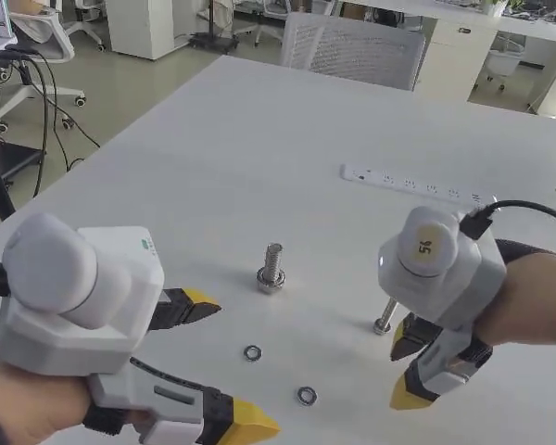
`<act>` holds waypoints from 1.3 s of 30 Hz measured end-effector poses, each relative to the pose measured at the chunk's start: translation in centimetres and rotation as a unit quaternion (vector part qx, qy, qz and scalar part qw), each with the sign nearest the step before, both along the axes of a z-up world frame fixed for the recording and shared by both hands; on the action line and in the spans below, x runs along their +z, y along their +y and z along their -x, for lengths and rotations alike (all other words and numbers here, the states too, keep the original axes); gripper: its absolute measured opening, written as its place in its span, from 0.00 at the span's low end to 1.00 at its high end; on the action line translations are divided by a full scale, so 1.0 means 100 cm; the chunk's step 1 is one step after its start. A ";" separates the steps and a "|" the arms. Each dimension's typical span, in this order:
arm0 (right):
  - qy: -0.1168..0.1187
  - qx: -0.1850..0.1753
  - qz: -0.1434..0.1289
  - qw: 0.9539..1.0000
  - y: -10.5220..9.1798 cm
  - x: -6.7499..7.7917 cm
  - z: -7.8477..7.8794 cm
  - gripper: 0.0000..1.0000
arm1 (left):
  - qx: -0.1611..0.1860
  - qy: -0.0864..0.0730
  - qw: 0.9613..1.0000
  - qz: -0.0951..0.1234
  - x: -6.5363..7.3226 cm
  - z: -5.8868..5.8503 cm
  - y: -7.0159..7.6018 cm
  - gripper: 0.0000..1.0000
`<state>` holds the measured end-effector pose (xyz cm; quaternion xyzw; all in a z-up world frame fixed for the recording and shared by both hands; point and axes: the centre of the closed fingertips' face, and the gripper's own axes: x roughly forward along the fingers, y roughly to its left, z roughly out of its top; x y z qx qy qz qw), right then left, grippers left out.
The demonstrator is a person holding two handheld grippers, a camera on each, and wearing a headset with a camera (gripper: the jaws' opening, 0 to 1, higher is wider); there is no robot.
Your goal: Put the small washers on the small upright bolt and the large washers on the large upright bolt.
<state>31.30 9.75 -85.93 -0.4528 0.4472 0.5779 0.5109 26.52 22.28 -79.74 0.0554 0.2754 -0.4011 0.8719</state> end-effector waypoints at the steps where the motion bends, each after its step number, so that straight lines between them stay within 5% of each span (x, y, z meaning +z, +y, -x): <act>1: 0.000 0.004 0.000 1.000 0.003 0.000 0.002 0.35 | 0.000 0.000 1.000 0.000 0.000 0.000 0.000 0.79; 18: 0.002 0.053 -0.020 0.998 0.054 -0.001 0.025 0.34 | -0.001 -0.005 1.000 0.000 0.000 0.003 0.000 0.79; 39: -0.002 0.089 -0.017 0.996 0.073 -0.014 0.033 0.24 | 0.000 -0.010 1.000 0.005 0.003 0.000 -0.001 0.79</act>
